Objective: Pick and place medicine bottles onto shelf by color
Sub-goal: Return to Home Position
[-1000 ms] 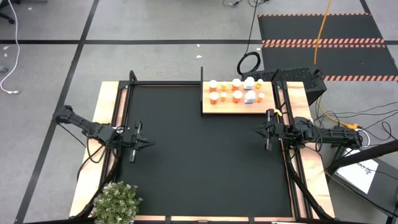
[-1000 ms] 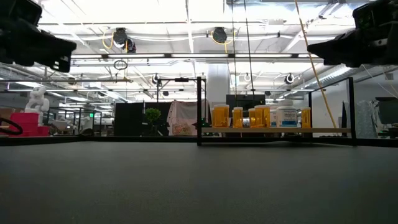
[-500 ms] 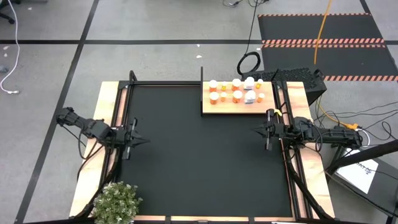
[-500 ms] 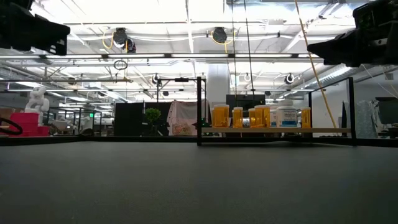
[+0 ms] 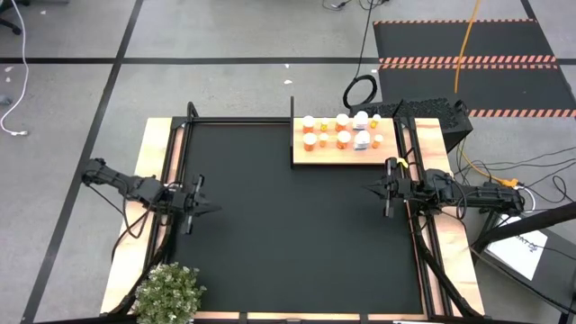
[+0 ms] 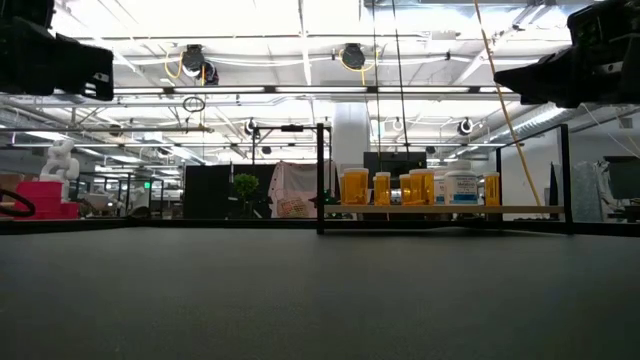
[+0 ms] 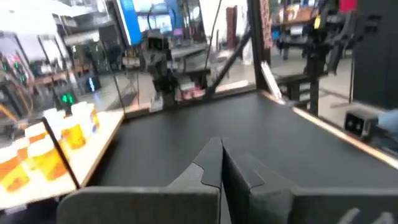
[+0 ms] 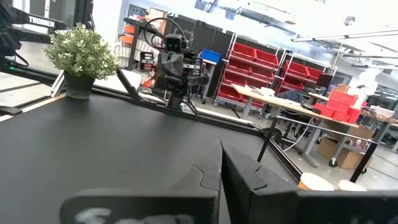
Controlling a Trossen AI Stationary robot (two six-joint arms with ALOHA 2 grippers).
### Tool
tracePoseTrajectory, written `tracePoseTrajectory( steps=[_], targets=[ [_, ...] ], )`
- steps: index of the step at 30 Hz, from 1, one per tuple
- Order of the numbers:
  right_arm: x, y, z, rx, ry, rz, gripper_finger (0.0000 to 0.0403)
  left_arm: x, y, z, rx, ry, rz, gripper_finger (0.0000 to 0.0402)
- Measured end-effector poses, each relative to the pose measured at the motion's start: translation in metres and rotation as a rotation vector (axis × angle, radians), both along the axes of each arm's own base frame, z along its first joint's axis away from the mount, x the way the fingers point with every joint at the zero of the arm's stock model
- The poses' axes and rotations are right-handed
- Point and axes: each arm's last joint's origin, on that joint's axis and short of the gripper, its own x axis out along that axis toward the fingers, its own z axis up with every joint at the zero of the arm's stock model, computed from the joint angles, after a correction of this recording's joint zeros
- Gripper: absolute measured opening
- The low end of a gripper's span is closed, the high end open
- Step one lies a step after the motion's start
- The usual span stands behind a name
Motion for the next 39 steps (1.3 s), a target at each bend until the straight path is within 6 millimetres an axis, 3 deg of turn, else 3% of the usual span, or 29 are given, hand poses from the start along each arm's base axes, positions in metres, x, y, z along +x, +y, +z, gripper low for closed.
tracePoseTrajectory(
  steps=[39],
  targets=[
    [0.000,0.000,0.000,0.000,0.000,0.000,0.0000,0.006,0.017,-0.006,-0.031,-0.002,0.054,0.0006]
  ],
)
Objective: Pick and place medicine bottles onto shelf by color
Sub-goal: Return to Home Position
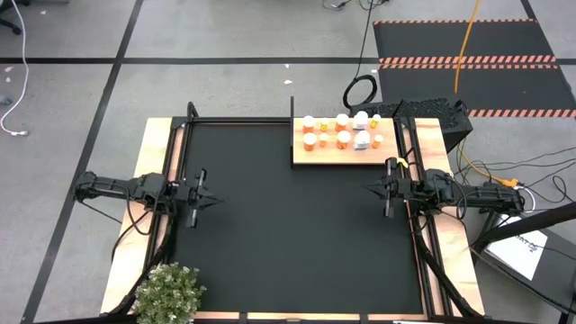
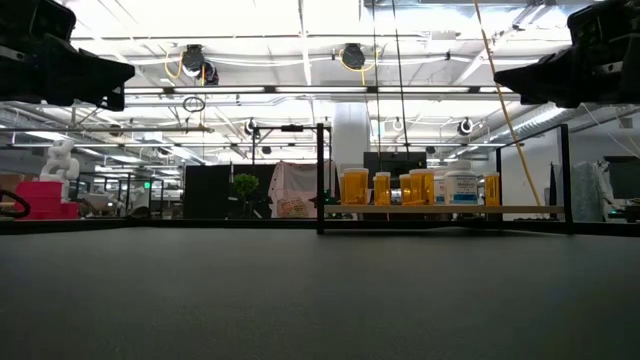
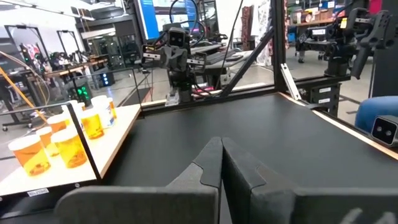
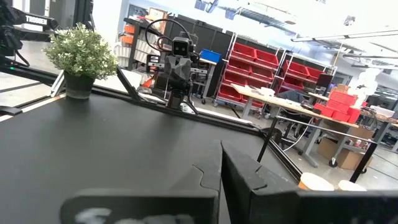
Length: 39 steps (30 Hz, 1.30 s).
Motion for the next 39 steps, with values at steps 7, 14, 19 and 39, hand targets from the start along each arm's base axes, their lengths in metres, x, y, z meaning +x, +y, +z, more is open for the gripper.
tracePoseTrajectory(
  steps=[7,14,19,39],
  targets=[
    [0.0000,0.0000,0.0000,0.000,0.000,0.000,0.0000,0.0000,0.0000,0.0000,0.002,-0.001,0.000,0.0032],
    [0.0000,0.0000,0.0000,0.000,0.000,0.000,0.0000,0.0000,0.0000,0.0001,0.002,-0.001,0.001,0.0036],
    [0.0000,0.0000,0.0000,0.000,0.000,0.000,0.0000,0.0000,0.0000,0.0001,0.002,-0.001,0.001,0.0035],
    [0.0000,0.0000,0.0000,0.000,0.000,0.000,0.0000,0.0000,0.0000,0.0000,0.002,-0.001,0.001,0.0035]
  ],
)
